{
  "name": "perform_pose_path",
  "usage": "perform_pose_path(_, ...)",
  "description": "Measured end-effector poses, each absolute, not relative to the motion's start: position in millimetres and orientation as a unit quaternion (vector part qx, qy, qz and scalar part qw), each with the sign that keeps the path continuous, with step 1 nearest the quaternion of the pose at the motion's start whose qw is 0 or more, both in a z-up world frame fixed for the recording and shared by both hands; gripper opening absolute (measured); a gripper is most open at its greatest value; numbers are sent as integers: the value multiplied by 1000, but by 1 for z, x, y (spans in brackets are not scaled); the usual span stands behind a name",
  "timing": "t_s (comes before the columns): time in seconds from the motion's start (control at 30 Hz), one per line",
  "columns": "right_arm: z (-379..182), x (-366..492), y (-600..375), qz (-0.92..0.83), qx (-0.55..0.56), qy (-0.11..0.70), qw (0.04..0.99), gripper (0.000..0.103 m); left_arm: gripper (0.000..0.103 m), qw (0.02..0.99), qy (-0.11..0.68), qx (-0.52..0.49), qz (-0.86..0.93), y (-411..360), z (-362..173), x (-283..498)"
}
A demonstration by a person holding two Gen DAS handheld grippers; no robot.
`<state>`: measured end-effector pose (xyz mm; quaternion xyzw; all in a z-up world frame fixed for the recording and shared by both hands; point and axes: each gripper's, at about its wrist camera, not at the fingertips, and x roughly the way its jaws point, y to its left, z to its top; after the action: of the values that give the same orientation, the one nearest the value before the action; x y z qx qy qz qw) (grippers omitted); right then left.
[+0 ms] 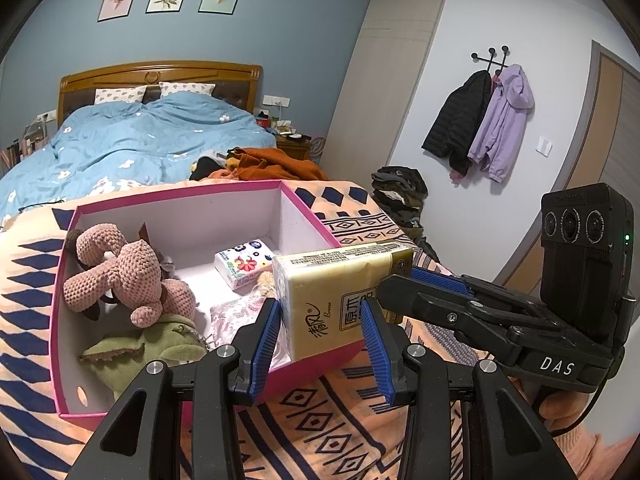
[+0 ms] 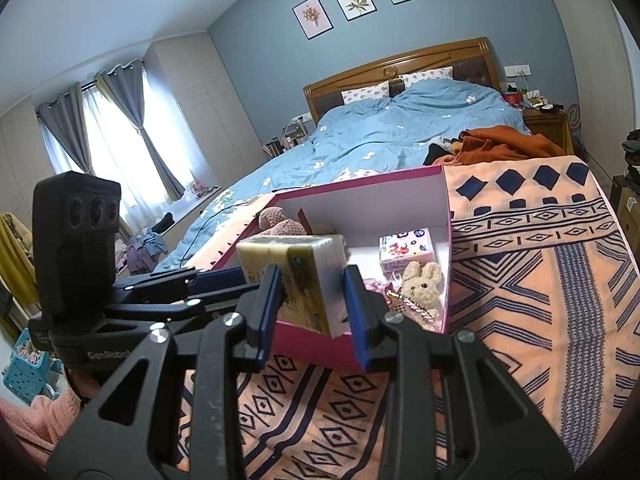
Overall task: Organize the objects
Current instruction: 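Hold the gold snack box steady above the magenta box's rim with the right gripper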
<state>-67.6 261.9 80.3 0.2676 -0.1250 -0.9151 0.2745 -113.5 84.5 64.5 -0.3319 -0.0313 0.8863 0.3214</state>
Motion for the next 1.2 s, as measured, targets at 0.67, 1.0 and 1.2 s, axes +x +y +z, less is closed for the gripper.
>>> perform_pose_path(0.67, 79, -74, 263, -916, 270, -122, 272, 35, 42, 321, -35, -336, 885, 86, 64, -120)
perform_pose_path(1.0, 81, -78, 263, -917, 270, -120, 269, 35, 42, 322, -35, -338, 884, 88, 63, -122)
perform_pose_path(1.2, 81, -80, 263, -917, 270, -120, 267, 35, 42, 322, -33, -337, 884, 89, 63, -124)
